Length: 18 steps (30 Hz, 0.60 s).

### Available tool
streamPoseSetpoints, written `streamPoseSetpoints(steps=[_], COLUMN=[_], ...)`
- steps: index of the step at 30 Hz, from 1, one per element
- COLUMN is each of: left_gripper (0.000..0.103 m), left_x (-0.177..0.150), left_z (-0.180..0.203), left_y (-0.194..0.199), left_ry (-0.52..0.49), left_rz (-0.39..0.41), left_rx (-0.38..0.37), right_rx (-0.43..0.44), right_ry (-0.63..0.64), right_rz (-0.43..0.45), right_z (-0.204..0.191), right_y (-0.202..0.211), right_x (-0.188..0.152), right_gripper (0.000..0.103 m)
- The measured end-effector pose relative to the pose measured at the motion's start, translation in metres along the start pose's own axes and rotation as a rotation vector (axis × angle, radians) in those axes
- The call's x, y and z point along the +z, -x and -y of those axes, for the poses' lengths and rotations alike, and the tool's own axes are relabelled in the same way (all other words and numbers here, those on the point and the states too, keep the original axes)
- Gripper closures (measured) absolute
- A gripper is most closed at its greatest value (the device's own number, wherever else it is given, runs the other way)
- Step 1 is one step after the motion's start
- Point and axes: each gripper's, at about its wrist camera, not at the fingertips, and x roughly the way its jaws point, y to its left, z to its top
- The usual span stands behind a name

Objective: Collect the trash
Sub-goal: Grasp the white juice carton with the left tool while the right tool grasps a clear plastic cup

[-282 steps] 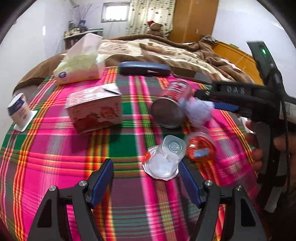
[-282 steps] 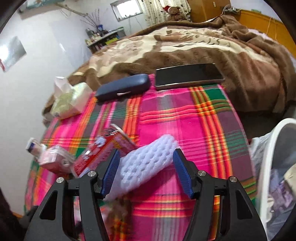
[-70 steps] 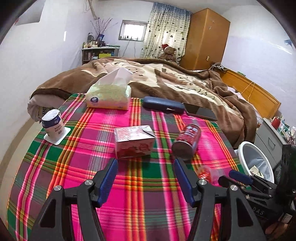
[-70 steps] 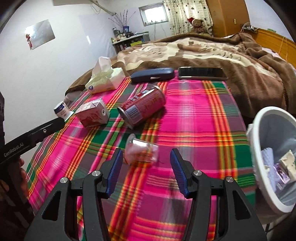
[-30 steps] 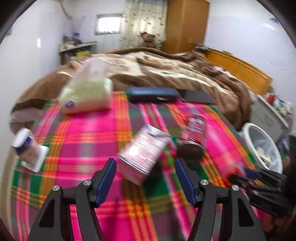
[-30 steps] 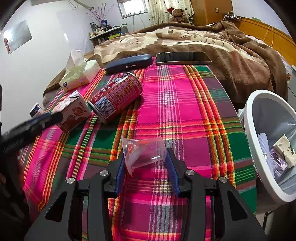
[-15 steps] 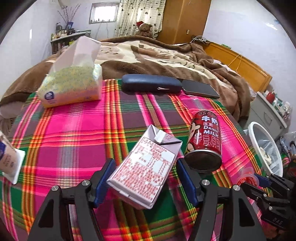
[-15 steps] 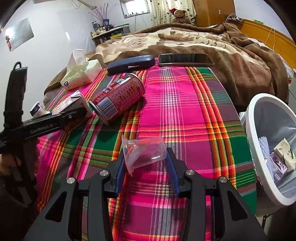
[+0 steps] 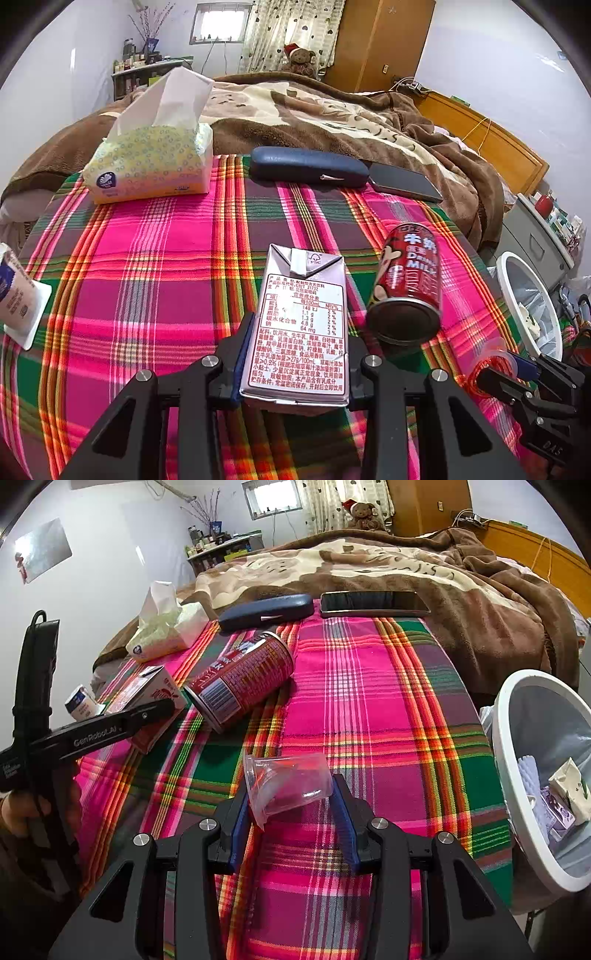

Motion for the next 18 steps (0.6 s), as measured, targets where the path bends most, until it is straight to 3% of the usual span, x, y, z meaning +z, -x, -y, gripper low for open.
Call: streamPoseSetpoints(steps=[18], left_gripper=[0.065], left_x=[-0.027], left_z=[0.051], left_y=[0.07], left_ry=[-0.025], left_rz=[0.091], left_rx=[-0.019], right_rx=[0.013], right_ry=[-0.024], right_rz=[0.08], right_z=[0.013], right_y=[0.042], right_x=[-0.005], right_gripper=[0.061])
